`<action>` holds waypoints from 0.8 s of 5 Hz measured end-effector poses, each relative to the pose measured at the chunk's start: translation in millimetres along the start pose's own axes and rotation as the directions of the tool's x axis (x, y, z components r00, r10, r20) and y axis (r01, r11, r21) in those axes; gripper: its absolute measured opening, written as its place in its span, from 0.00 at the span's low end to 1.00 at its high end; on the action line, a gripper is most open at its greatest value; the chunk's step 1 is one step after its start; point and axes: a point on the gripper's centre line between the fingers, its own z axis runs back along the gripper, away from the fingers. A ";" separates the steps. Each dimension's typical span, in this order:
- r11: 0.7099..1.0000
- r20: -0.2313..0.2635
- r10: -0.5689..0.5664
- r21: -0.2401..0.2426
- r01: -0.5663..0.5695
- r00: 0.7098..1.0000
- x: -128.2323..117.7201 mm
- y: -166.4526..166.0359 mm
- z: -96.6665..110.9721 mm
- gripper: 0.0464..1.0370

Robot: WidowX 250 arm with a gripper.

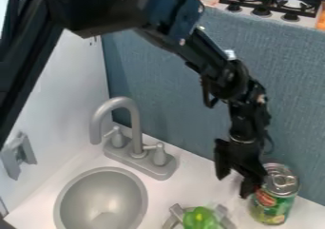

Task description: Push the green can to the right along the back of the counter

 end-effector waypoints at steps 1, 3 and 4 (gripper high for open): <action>0.999 0.064 -0.027 -0.044 0.030 0.998 11.2 -15.7 0.3 0.96; 0.994 0.105 -0.073 -0.079 0.081 0.992 17.4 -33.5 -0.2 0.96; 0.999 0.027 -0.029 -0.035 0.030 0.999 -13.1 -29.0 12.6 0.96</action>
